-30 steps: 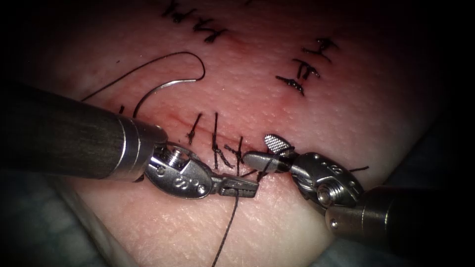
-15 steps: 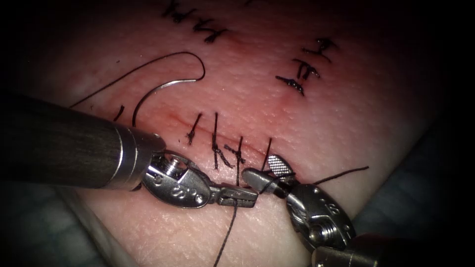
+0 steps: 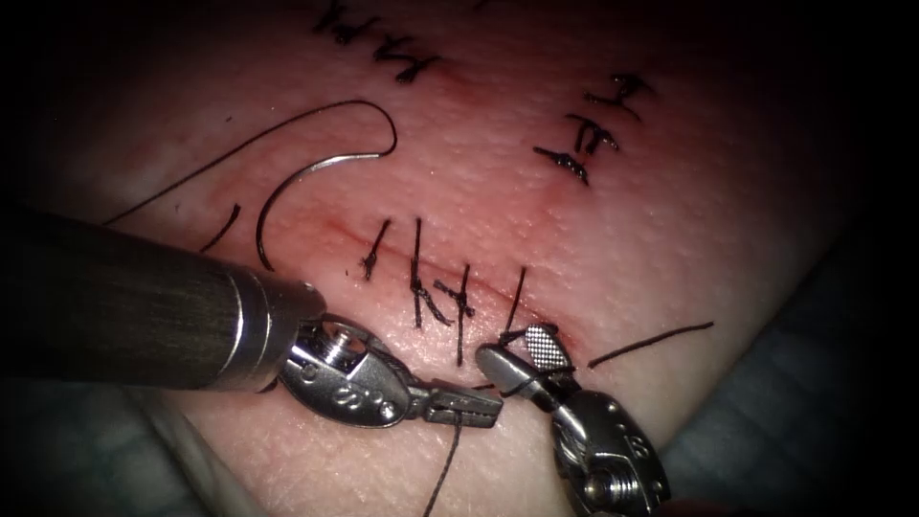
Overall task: Wound Closure
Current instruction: Pick up the tail of the suture using the right side
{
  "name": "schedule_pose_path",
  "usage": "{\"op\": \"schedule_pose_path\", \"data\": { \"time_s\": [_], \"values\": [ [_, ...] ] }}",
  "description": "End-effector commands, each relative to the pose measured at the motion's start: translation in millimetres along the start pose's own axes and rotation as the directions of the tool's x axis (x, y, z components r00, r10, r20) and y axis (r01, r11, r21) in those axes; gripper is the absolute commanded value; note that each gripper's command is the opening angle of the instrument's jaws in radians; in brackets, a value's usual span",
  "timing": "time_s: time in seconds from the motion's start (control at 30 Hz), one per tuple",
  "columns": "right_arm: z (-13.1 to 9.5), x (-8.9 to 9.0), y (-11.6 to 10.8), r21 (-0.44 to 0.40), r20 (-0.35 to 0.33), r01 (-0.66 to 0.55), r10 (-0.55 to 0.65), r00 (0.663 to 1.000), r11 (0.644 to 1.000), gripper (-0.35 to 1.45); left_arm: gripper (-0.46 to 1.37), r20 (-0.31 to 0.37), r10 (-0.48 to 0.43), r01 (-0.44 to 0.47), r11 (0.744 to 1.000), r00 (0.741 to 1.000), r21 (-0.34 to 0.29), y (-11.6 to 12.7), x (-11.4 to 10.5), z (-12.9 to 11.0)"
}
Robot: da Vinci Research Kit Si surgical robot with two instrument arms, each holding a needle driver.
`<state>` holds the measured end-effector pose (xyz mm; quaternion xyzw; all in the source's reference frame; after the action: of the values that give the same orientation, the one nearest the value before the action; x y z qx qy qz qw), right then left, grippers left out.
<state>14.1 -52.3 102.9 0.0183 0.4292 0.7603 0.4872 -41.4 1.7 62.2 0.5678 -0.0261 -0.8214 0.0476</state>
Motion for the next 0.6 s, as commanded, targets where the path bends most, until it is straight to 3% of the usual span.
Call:
{"op": "schedule_pose_path", "data": {
  "time_s": [0.03, 0.33, 0.6],
  "values": [
    [-0.1, 0.2, 0.0, 0.003, -0.002, -0.023, 0.023, 1.000, 1.000, 0.79, -0.35, 0.000, 0.000, 0.000, 1.000, 1.000, -0.001, 0.0, 0.1, -0.1],
    [-0.5, -0.6, 1.5, 0.009, -0.004, -0.123, 0.123, 0.992, 0.992, 0.74, -0.35, 0.000, 0.000, 0.000, 1.000, 1.000, -0.001, -0.1, 0.1, 0.0],
    [1.2, -1.0, 3.1, 0.005, -0.006, -0.160, 0.160, 0.987, 0.987, 0.77, -0.35, -0.003, 0.000, 0.000, 1.000, 1.000, -0.003, 0.1, 0.2, 0.1]
  ]
}}
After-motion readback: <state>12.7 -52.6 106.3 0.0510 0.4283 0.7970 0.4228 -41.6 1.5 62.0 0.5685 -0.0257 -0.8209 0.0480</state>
